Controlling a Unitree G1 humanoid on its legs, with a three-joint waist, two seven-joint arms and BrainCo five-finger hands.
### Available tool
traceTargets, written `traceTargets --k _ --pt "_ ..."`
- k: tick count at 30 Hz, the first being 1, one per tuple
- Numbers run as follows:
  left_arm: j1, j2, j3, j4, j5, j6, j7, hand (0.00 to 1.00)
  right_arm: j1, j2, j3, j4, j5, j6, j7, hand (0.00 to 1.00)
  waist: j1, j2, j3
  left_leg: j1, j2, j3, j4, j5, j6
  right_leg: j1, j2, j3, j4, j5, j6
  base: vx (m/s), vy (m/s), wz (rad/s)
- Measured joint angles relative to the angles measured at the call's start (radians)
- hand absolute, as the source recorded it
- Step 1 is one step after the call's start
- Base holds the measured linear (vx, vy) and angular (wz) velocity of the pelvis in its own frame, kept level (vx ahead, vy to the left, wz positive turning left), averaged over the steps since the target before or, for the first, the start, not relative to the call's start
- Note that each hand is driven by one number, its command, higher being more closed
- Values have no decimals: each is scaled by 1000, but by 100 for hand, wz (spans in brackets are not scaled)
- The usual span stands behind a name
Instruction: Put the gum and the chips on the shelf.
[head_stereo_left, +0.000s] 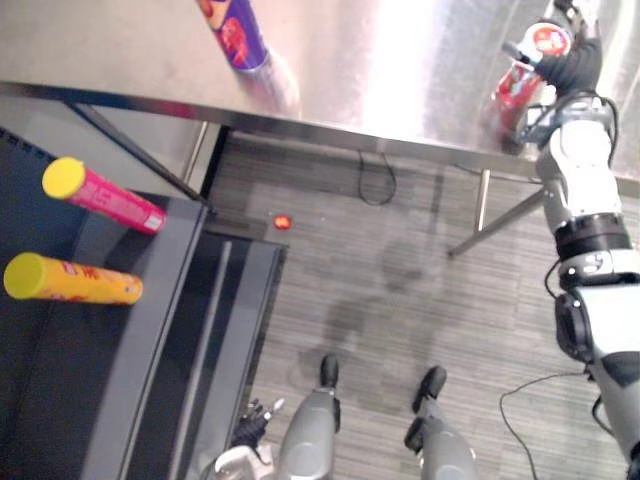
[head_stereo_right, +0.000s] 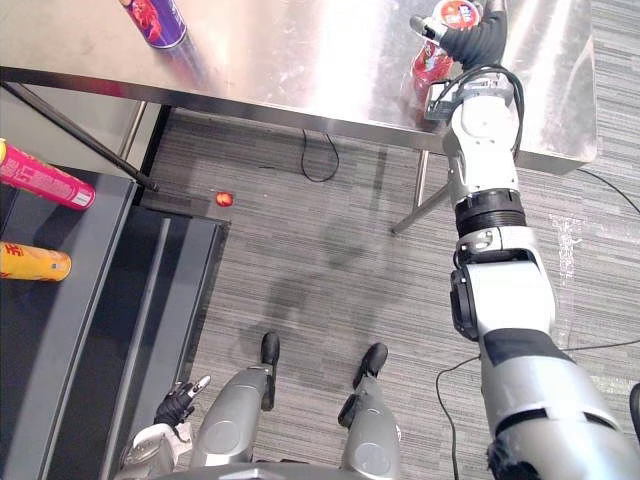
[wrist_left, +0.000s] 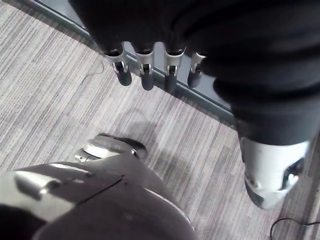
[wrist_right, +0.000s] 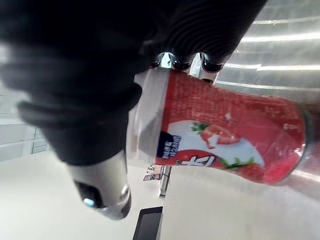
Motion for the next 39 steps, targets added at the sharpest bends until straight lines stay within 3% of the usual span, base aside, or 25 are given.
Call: traceTargets --k 18,23,27,29,32,39 --pt "-2 7 -28 1 3 1 4 0 32 12 5 12 -43 4 24 100 0 -1 0 42 9 8 -31 18 -7 21 7 6 1 0 0 5 7 -1" --pt "-1 5 -16 2 7 3 4 0 173 37 33 -265 -60 21 25 100 -3 -4 -3 76 19 18 -49 22 -13 43 18 21 -5 0 0 16 18 -8" --pt "5 6 20 2 20 5 3 0 275 54 28 -496 -58 8 43 100 -6 -34 -22 100 24 28 -71 27 -21 64 30 28 -33 0 0 31 -2 -6" --pt "14 6 42 3 22 10 1 0 353 69 23 -620 -57 -18 65 100 -26 -51 -37 117 27 20 -89 36 -25 78 34 24 -35 -1 0 53 -6 9" --pt "49 6 53 5 37 16 1 0 524 117 13 -767 -36 -47 105 100 -53 -64 -112 131 28 0 -106 39 -25 98 37 3 -35 -1 0 60 15 16" --pt "59 5 76 36 62 23 -10 0 790 166 12 -950 24 -57 195 100 -57 -85 -203 181 16 -10 -142 51 -22 141 24 -7 -35 -25 17 19 21 7"
